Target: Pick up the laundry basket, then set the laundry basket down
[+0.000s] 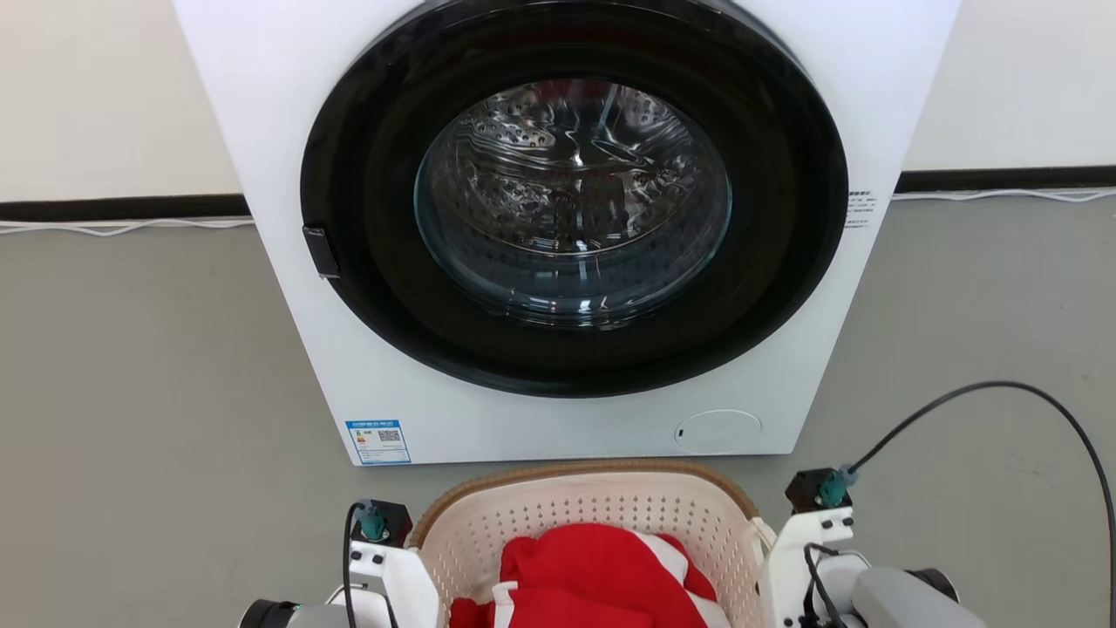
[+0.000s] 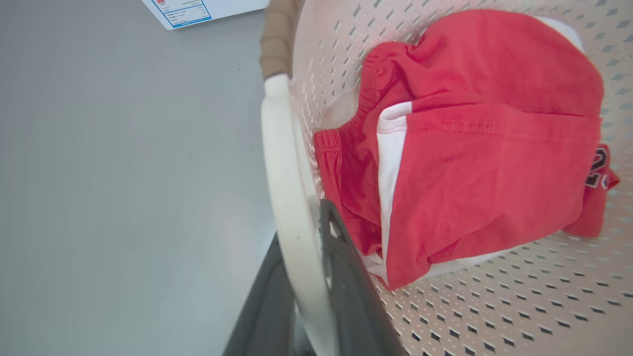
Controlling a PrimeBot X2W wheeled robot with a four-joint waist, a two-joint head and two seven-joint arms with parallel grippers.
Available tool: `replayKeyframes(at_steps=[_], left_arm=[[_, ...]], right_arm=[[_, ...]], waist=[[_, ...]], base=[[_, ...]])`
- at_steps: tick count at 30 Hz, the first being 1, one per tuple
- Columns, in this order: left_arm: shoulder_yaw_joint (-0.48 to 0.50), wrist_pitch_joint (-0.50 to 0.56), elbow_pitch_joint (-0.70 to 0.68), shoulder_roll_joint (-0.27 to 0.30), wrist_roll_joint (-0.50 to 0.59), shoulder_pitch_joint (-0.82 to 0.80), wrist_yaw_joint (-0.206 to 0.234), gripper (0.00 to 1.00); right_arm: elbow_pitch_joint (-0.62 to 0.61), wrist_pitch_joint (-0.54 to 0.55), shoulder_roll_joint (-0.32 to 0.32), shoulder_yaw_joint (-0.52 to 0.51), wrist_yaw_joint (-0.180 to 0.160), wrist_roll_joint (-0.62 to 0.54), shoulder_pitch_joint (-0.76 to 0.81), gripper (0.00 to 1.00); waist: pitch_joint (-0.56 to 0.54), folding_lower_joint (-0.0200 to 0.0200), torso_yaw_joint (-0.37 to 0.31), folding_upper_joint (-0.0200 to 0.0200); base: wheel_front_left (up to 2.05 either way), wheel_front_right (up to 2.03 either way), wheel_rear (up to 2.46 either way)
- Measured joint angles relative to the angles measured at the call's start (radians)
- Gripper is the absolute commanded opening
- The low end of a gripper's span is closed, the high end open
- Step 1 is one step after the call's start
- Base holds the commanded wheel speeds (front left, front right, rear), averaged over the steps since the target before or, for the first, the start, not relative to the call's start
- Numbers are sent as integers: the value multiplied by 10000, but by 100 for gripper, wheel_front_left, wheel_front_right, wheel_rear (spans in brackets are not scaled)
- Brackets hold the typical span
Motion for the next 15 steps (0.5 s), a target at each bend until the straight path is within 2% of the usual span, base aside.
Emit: replayKeyframes(at_steps=[15], left_arm=[[-817, 79, -188, 226, -851, 158, 0, 0]], right_arm=[[-111, 100, -123, 569, 0, 612, 106, 0]], waist=[[-162, 0, -92, 0]], base=[[0, 0, 0]])
